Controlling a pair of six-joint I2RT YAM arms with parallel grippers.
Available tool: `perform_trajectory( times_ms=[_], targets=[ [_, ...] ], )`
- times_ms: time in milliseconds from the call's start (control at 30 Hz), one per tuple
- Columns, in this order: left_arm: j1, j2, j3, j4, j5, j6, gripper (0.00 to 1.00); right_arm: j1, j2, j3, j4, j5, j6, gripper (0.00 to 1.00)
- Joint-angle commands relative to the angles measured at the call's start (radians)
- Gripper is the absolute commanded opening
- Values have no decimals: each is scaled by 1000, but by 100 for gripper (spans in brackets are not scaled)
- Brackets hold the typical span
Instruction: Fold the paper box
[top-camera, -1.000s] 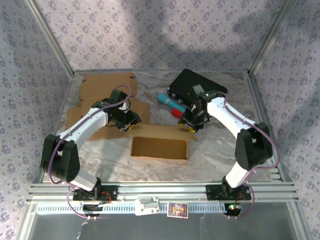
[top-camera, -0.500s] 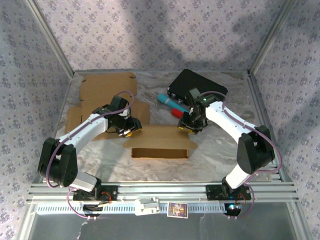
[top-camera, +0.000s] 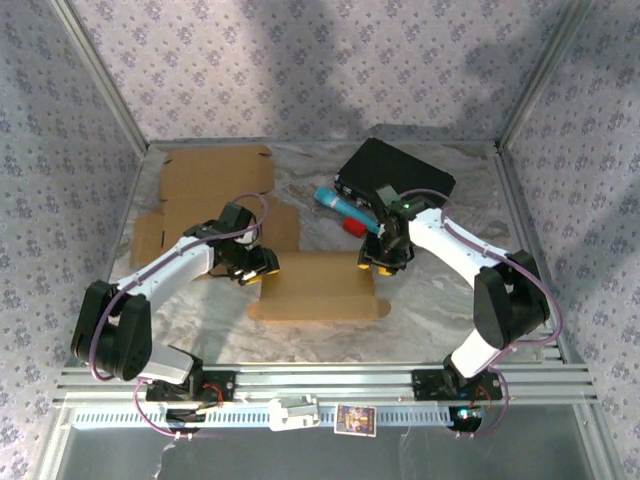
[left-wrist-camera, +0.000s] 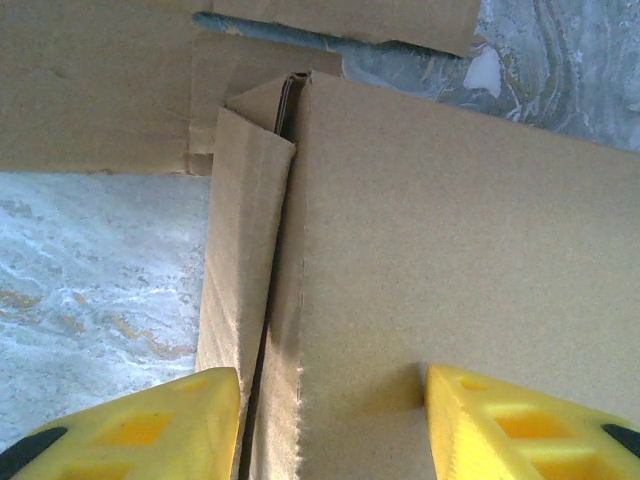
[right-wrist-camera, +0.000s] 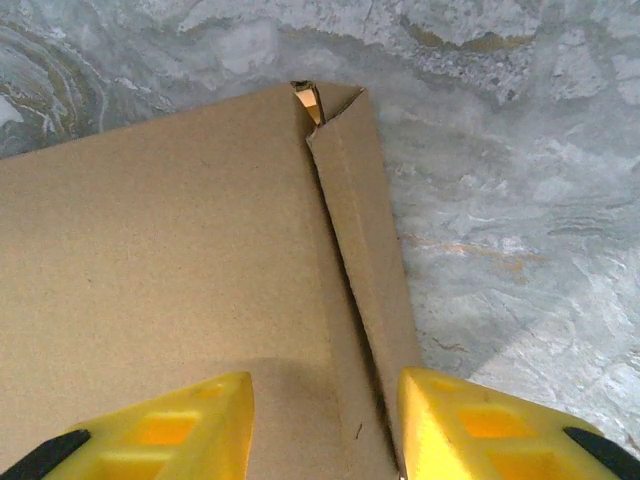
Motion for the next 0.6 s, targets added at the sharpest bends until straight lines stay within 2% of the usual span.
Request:
perform_trajectory(
  times_ms=[0, 267, 567],
  targets=[
    [-10, -27, -16, -1, -37, 42, 53, 9, -14, -40, -2, 21, -24, 46],
    [-8, -19, -19, 0, -32, 96, 58, 2, -4, -86, 38, -13, -74, 54],
    [-9, -42, -99, 72, -20, 88, 50, -21, 14, -147, 80, -29, -76, 51]
  ],
)
